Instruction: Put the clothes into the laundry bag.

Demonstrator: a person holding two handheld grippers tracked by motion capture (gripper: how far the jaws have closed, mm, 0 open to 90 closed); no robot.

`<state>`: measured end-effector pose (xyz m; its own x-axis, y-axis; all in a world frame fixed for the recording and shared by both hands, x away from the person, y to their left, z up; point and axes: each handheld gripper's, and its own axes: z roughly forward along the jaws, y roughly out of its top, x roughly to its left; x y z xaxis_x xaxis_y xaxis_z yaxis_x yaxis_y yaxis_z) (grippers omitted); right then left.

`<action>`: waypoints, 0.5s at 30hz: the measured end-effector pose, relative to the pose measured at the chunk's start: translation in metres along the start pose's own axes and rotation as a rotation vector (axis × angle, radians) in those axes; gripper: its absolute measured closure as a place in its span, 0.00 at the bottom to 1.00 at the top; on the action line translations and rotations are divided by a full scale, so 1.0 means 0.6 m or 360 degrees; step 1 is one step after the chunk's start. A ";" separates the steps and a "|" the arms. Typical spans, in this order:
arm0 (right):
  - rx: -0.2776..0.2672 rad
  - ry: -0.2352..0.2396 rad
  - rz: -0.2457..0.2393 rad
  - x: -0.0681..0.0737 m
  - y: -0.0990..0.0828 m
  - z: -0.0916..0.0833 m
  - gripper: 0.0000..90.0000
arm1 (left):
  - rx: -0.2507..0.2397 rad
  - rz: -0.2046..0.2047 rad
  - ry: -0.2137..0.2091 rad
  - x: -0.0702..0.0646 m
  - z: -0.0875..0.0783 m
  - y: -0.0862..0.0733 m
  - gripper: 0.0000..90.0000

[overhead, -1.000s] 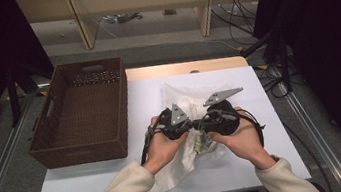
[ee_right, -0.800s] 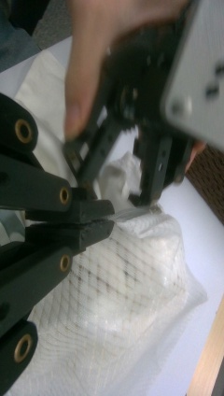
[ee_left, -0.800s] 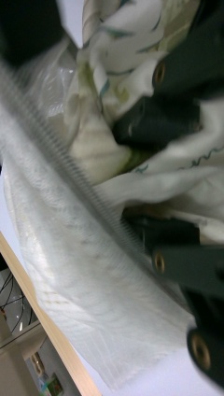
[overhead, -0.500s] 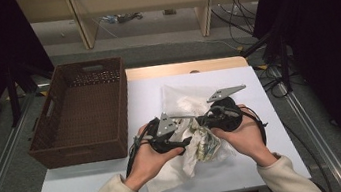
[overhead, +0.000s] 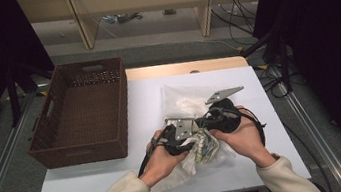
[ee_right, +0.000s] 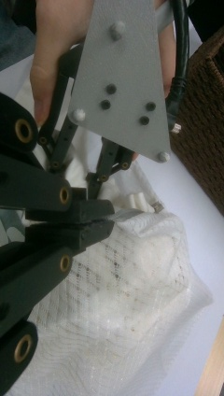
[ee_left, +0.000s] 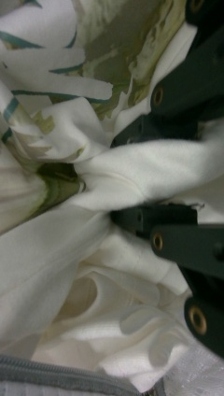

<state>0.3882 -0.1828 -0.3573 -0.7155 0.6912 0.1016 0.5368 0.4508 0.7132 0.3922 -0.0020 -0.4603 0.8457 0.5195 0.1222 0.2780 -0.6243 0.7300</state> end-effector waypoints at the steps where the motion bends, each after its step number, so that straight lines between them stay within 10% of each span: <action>1: 0.0006 -0.0008 0.0018 0.002 0.000 -0.001 1.00 | 0.0004 0.0003 0.0005 0.000 -0.002 0.001 0.82; 3: 0.0005 -0.0019 0.0092 0.008 0.000 -0.001 1.00 | -0.0011 -0.0031 0.0015 0.000 -0.011 0.003 0.86; 7: 0.0006 0.0008 -0.0019 0.003 0.002 -0.003 1.00 | -0.0174 -0.0130 0.0018 -0.006 -0.038 0.018 0.89; 15: -0.0063 -0.0044 0.0020 0.005 0.006 -0.017 1.00 | -0.0284 -0.0123 0.0055 0.003 -0.086 0.066 0.89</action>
<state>0.3835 -0.1852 -0.3475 -0.6957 0.7124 0.0921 0.5272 0.4193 0.7391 0.3809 0.0043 -0.3965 0.8081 0.5834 0.0816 0.2539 -0.4698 0.8455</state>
